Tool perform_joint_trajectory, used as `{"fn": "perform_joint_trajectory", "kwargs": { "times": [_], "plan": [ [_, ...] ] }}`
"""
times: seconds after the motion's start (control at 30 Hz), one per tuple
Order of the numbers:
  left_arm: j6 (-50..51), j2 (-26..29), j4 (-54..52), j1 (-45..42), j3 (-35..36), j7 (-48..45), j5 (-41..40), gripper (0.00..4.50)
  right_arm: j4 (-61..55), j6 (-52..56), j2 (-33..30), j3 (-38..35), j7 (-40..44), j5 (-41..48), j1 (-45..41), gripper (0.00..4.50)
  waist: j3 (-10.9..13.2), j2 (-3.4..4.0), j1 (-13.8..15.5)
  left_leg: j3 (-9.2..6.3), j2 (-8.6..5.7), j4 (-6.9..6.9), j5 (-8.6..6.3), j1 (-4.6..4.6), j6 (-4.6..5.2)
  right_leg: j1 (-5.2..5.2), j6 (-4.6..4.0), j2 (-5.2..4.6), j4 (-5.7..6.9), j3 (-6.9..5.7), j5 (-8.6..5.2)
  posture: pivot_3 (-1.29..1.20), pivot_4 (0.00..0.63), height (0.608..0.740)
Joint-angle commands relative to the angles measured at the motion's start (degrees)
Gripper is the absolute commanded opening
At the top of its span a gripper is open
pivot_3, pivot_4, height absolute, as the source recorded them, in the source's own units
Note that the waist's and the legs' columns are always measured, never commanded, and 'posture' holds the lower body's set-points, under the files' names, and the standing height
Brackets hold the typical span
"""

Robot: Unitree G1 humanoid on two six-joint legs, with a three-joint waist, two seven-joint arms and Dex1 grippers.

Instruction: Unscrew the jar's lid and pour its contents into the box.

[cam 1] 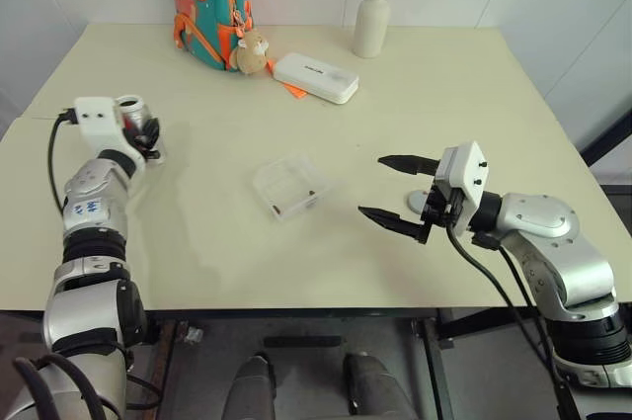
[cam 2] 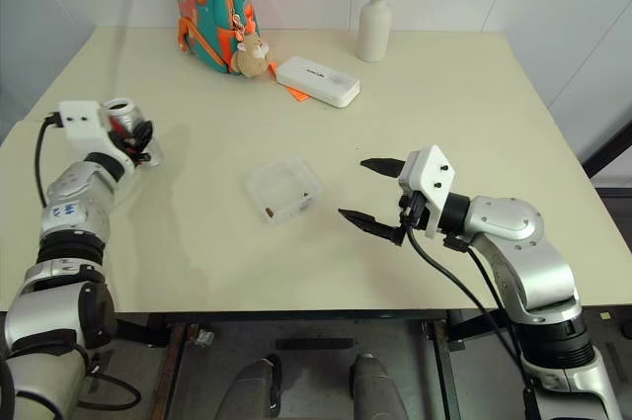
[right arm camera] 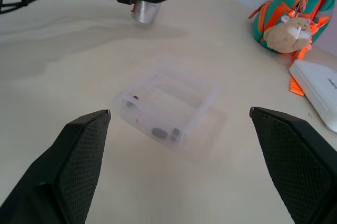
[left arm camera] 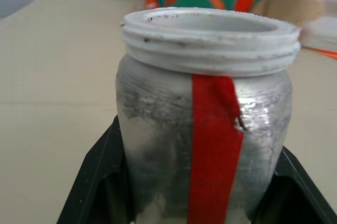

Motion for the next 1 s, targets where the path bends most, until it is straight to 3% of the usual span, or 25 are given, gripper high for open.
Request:
{"fn": "perform_joint_trajectory", "kwargs": {
  "times": [0.03, 0.33, 0.6, 0.83, 1.0],
  "plan": [
    [-4.7, 2.9, 2.6, 1.0, 1.1, 1.1, 1.2, 1.97, 0.0, -1.8, -0.7, -0.6, 1.6, 0.2, -1.2, 4.45, 0.0, -0.01, 0.1, -0.01, 0.0, 0.0, 0.0, 0.0, 0.0, 0.0, 0.0, 0.0, 0.01, -0.01, 0.0, 0.0, 0.15, 0.74],
    [-12.9, 3.3, 4.7, 6.4, -1.7, -0.9, 4.5, 1.97, 0.4, -1.8, 0.3, -0.3, 0.9, -0.2, -1.4, 4.45, 0.0, -0.02, 0.1, 0.01, 0.0, -0.04, 0.0, 0.01, 0.0, 0.03, -0.02, -0.01, -0.04, -0.02, 0.01, 0.0, 0.15, 0.74],
    [-12.4, 2.8, 1.5, 10.2, 1.0, -1.9, 2.2, 4.48, 0.1, -1.8, 1.3, 0.1, 0.3, -0.3, -1.3, 4.5, 0.0, -0.03, 0.0, 0.03, 0.01, -0.06, 0.0, 0.06, 0.0, 0.06, -0.04, -0.01, -0.05, -0.01, 0.02, 0.0, 0.15, 0.74],
    [-8.1, 3.9, -7.0, 16.6, 5.2, -1.5, -1.5, 4.48, 0.0, -1.9, 1.5, 0.4, 0.7, -0.1, -1.2, 4.5, 0.0, -0.03, 0.0, 0.02, 0.01, -0.07, -0.01, 0.05, -0.01, 0.05, -0.05, -0.02, -0.08, -0.01, 0.02, 0.0, 0.15, 0.74],
    [-2.2, 3.9, -23.5, 29.0, 7.6, -2.4, -3.2, 4.48, 0.3, -2.2, 1.6, 0.6, 1.6, 0.3, -1.1, 4.5, 0.0, -0.03, -0.4, 0.12, 0.06, -0.14, -0.03, 0.11, -0.02, 0.04, -0.1, -0.03, -0.1, 0.01, 0.01, 0.0, 0.15, 0.74]
  ]
}}
